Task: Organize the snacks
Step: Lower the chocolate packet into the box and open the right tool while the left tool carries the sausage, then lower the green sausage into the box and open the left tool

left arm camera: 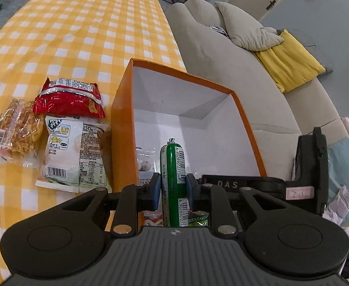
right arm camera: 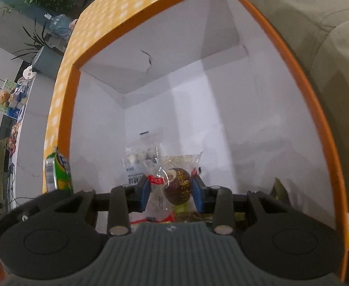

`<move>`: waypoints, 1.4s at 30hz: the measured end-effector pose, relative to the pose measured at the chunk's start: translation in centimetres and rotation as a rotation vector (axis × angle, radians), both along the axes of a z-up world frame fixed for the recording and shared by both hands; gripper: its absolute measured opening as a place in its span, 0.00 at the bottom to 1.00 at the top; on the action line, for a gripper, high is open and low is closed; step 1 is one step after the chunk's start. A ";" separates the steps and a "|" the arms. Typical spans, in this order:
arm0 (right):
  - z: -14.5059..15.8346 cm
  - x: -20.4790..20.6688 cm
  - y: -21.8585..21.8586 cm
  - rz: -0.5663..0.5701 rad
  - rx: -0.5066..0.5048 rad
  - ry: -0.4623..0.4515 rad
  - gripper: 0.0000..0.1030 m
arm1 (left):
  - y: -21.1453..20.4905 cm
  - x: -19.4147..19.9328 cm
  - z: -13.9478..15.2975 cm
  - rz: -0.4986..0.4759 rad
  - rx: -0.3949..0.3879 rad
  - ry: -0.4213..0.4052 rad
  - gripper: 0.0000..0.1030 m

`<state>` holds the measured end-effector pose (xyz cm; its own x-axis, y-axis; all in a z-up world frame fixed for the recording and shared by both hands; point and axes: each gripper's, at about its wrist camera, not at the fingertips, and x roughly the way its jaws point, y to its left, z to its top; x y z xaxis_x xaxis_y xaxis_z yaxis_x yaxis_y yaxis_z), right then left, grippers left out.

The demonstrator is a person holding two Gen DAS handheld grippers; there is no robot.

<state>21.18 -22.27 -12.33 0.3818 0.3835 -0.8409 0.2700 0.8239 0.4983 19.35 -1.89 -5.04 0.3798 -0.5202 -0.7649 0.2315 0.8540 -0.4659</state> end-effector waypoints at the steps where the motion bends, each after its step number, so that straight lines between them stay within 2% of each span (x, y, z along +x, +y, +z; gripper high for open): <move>1: -0.1 0.2 0.1 0.001 -0.004 0.005 0.35 | 0.1 0.0 0.0 0.001 -0.001 -0.001 0.24; 4: -0.4 0.5 0.3 -0.034 0.009 0.036 0.37 | 0.3 -0.3 0.2 -0.005 -0.003 -0.019 0.24; 9: -2.0 0.9 0.0 -0.108 0.092 0.088 0.42 | 0.9 -0.6 0.9 0.013 -0.011 -0.017 0.24; 10: -2.0 0.9 -0.1 -0.120 0.091 0.092 0.45 | 1.0 -0.7 1.2 0.015 -0.012 -0.026 0.24; 12: -1.7 0.9 -0.2 -0.130 0.074 0.086 0.60 | 1.3 -0.9 1.7 0.019 -0.020 -0.038 0.24; 16: -0.4 0.6 -0.2 -0.117 0.034 0.063 0.71 | 1.6 -1.4 2.9 0.021 -0.025 -0.062 0.24; 18: 0.2 0.3 -0.5 -0.118 0.056 0.032 0.80 | 1.5 -1.8 3.5 0.016 -0.024 -0.076 0.24; 23: 3.1 -1.6 -1.7 -0.113 0.047 -0.068 0.83 | 0.8 -2.6 4.6 0.013 -0.028 -0.084 0.24; 25: 4.2 -2.6 -2.4 -0.111 0.104 -0.113 0.84 | 0.3 -2.7 5.0 0.015 -0.020 -0.079 0.24; 28: 6.1 -4.3 -3.2 -0.112 0.131 -0.202 0.85 | -1.0 -3.1 5.5 0.009 -0.002 -0.083 0.24; 31: 8.6 -5.9 -4.0 -0.092 0.076 -0.307 0.87 | -2.8 -3.2 5.1 -0.011 0.011 -0.066 0.24; 36: 10.8 -8.5 -6.1 -0.101 0.002 -0.439 0.88 | -6.0 -2.7 3.1 -0.030 0.089 -0.017 0.24; 38: 11.1 -9.1 -6.4 -0.065 -0.057 -0.460 0.92 | -7.3 -2.0 1.9 -0.025 0.117 -0.001 0.24; 40: 11.0 -9.2 -6.2 -0.033 -0.130 -0.441 0.92 | -8.5 -1.3 0.7 -0.018 0.138 0.013 0.24; 42: 10.7 -9.3 -6.8 -0.050 -0.156 -0.436 0.92 | -9.4 -0.5 -0.6 0.006 0.143 0.035 0.24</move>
